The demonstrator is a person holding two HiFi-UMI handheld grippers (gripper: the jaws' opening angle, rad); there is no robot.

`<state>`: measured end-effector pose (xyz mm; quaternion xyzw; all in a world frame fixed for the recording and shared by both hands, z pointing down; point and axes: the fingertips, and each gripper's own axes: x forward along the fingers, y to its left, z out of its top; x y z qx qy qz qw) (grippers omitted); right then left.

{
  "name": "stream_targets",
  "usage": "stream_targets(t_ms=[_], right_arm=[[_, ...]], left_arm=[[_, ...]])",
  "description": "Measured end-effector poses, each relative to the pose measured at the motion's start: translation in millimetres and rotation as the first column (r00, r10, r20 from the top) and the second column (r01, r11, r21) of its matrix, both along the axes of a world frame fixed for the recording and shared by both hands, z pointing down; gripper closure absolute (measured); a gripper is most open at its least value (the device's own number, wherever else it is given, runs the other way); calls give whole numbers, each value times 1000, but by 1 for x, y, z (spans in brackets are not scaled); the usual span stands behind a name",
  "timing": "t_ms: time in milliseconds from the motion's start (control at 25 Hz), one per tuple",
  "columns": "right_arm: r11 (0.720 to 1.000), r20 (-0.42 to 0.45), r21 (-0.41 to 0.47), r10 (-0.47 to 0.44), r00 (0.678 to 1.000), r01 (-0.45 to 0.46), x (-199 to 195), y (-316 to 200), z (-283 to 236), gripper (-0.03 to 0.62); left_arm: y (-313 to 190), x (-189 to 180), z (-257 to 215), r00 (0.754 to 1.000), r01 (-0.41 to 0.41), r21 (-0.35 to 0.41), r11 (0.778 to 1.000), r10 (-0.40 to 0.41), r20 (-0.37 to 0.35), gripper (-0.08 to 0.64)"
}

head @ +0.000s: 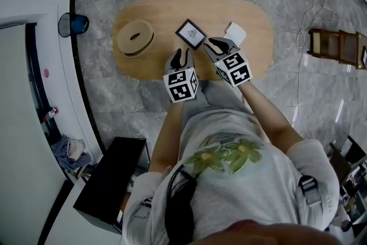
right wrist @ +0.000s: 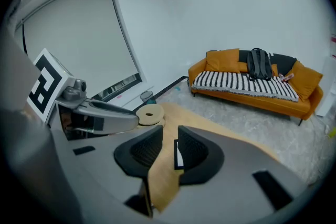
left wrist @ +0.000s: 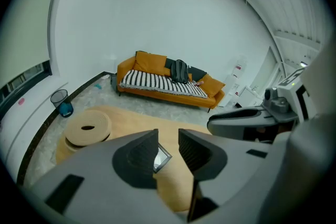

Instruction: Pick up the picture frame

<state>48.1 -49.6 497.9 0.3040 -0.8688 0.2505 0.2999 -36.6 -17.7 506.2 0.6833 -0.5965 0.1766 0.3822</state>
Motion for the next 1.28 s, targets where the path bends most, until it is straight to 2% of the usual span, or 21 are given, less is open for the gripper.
stream_targets(t_ms=[400, 640, 880, 1280], right_arm=[[999, -28, -38, -38, 999, 37, -2, -12, 47, 485], [997, -46, -54, -54, 997, 52, -4, -20, 83, 485], [995, -75, -77, -72, 995, 67, -5, -29, 113, 482], [989, -73, -124, -87, 993, 78, -6, -32, 152, 476]], left_arm=[[-10, -1, 53, 999, 34, -71, 997, -36, -16, 423], [-13, 0, 85, 993, 94, -110, 989, -101, -61, 417], [-15, 0, 118, 993, 93, -143, 985, -103, -59, 410], [-17, 0, 167, 992, 100, -203, 974, -113, -55, 403]])
